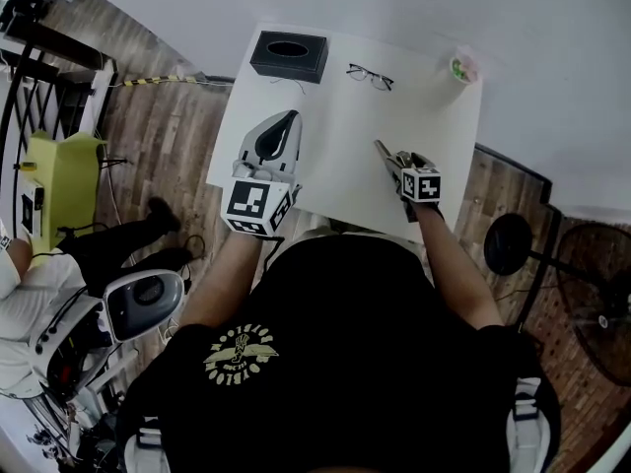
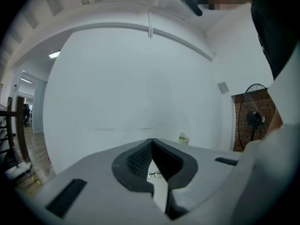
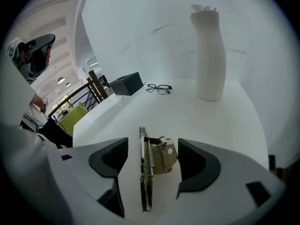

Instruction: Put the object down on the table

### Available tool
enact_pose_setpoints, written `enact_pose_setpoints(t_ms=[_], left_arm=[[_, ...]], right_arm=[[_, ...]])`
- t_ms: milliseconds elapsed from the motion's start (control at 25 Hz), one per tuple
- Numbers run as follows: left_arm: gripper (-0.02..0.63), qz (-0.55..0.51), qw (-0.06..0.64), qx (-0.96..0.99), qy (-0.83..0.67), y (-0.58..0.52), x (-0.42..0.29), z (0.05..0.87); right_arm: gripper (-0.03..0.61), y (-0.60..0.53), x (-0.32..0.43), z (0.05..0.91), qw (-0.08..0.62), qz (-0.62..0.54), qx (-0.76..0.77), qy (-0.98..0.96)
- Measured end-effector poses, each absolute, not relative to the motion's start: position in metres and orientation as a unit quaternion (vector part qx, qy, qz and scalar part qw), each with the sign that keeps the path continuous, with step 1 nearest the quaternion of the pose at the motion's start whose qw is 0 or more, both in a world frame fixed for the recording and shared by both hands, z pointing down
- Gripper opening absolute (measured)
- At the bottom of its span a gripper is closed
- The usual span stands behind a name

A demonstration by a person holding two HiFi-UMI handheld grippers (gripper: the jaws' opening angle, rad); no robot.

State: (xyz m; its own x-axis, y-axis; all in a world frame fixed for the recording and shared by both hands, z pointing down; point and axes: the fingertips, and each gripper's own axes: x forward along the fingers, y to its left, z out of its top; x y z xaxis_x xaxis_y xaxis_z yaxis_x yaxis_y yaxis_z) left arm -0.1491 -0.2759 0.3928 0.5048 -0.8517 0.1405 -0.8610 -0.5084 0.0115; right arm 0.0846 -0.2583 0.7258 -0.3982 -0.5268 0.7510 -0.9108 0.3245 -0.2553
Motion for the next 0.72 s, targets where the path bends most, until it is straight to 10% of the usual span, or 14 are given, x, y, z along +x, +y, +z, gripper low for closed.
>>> enact_pose_setpoints(t_ms=[360, 520, 720], left_arm=[[0.006, 0.044, 0.039, 0.875, -0.480, -0.279, -0.147, 0.392], [0.006, 0.032, 0.047, 0.880, -0.472, -0.282, -0.145, 0.390], [0.006, 0.015, 0.058, 0.889, -0.455, -0.287, -0.141, 0.388]], right_arm=[[0.300, -0.265, 0.088, 0.679, 0.256, 0.260, 0.497, -0.788], [0.026, -0.268, 0.080, 0.619, 0.202, 0.164, 0.523, -0.812], [0.002, -0.265, 0.058, 0.570, 0.144, 0.122, 0.505, -0.842]])
